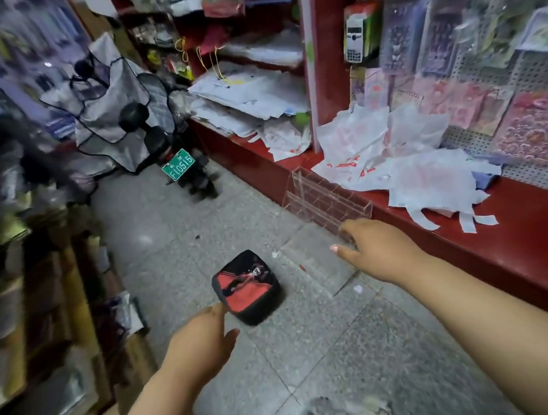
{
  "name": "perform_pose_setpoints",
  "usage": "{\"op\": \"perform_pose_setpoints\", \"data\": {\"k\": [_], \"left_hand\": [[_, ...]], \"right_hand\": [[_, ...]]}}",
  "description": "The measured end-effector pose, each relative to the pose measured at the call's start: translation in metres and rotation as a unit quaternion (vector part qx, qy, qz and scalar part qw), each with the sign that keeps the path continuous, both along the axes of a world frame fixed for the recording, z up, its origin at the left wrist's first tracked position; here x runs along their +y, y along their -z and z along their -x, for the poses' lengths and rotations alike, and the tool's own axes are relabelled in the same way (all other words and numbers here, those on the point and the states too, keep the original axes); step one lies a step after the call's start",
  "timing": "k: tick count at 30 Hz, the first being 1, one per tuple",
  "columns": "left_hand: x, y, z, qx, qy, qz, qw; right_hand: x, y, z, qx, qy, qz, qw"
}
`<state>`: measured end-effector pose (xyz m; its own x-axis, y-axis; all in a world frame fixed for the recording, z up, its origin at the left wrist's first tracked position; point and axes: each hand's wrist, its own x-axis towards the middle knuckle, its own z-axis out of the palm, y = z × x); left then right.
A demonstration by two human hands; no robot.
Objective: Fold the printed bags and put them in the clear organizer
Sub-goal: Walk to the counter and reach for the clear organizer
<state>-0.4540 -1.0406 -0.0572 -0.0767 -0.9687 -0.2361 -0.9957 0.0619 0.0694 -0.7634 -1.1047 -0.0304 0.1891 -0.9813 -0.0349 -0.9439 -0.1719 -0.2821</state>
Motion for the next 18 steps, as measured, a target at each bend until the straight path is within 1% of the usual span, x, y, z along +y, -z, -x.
{"op": "perform_pose_setpoints", "data": {"k": [5, 8, 13, 18], "left_hand": [[-0.109, -0.006, 0.010, 0.029, -0.043, -0.007, 0.999], [-0.165, -0.006, 0.002, 0.045, -0.055, 0.000, 0.997], [-0.264, 0.002, -0.018, 0.025, -0.028, -0.004, 0.999], [-0.363, -0.002, -0.038, 0.011, 0.021, -0.006, 1.000]], "right_hand": [[-0.121, -0.021, 0.002, -0.001, -0.015, 0.027, 1.000], [-0.177, -0.022, -0.005, 0.000, -0.015, 0.030, 0.999], [-0.257, -0.003, -0.024, -0.019, 0.007, 0.033, 0.999], [-0.323, 0.006, -0.042, -0.047, 0.056, 0.021, 0.997]]}}
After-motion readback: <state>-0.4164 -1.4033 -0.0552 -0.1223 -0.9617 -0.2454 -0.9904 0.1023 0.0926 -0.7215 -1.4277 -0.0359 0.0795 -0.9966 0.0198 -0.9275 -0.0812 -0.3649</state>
